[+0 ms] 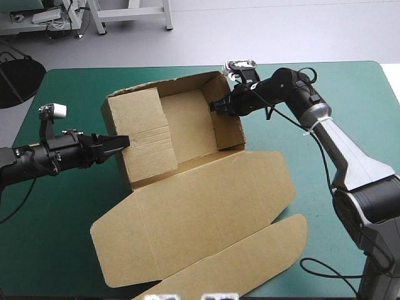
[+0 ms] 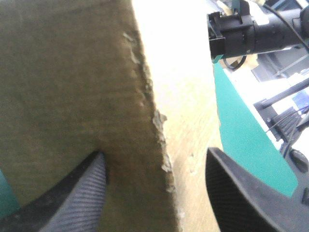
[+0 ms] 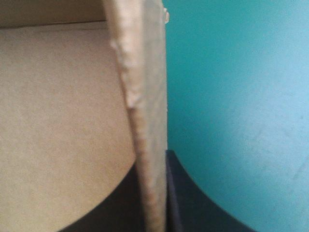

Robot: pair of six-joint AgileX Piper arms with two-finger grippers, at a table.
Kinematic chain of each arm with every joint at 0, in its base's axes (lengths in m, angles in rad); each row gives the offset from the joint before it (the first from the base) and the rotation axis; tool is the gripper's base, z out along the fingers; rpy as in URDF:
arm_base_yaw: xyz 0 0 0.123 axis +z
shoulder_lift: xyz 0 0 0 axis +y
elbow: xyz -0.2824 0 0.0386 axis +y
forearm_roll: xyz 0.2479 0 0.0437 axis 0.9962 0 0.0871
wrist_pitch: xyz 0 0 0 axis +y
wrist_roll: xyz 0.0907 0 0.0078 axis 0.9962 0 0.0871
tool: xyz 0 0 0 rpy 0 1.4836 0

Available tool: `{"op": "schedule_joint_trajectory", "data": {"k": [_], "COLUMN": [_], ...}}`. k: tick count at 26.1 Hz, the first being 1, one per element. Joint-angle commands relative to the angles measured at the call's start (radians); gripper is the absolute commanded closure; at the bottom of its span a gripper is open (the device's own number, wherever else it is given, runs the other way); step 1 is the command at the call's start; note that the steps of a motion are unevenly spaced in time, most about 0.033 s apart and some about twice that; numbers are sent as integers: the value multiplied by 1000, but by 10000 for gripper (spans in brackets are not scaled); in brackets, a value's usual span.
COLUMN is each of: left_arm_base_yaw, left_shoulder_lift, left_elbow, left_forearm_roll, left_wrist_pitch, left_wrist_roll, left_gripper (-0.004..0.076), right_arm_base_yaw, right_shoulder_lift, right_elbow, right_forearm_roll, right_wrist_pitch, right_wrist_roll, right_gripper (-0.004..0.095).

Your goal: Fold the box

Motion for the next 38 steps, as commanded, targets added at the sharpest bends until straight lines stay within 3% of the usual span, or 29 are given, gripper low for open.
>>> {"op": "schedule_joint_trajectory", "data": {"k": [1, 6, 13, 15, 20, 21, 29, 33, 38], "left_arm_base_yaw": [-3, -3, -3, -3, -5, -10, -182, -301, -422], "left_shoulder_lift": [-23, -21, 49, 70, 87, 87, 87, 97, 172], "left_elbow": [-31, -31, -23, -23, -26, -30, -71, -90, -117], "left_forearm_roll": [68, 284, 282, 277, 234, 232, 266, 416, 614], "left_wrist_pitch": [-56, -232, -339, -321, -278, -277, -314, -412, -384], "left_wrist_roll": [-39, -163, -182, -182, -145, -129, -158, -332, -458], "left_gripper": [281, 281, 302, 357, 706, 729, 733, 733, 733], "right_arm_base_yaw": [43, 63, 75, 83, 115, 123, 153, 153, 163], "right_shoulder_lift": [-44, -44, -71, -76, -76, -76, -78, -78, -78], "right_elbow": [-26, -28, -58, -69, -74, -74, -74, -72, -40], "right_forearm_roll": [51, 63, 70, 60, -32, -64, -191, -305, -352], "right_wrist_pitch": [-87, -97, -42, -34, -18, -6, 64, 141, 197], "right_wrist_roll": [13, 36, 36, 36, 61, 66, 97, 145, 175], "right_gripper": [924, 924, 924, 923, 922, 922, 922, 923, 922]}}
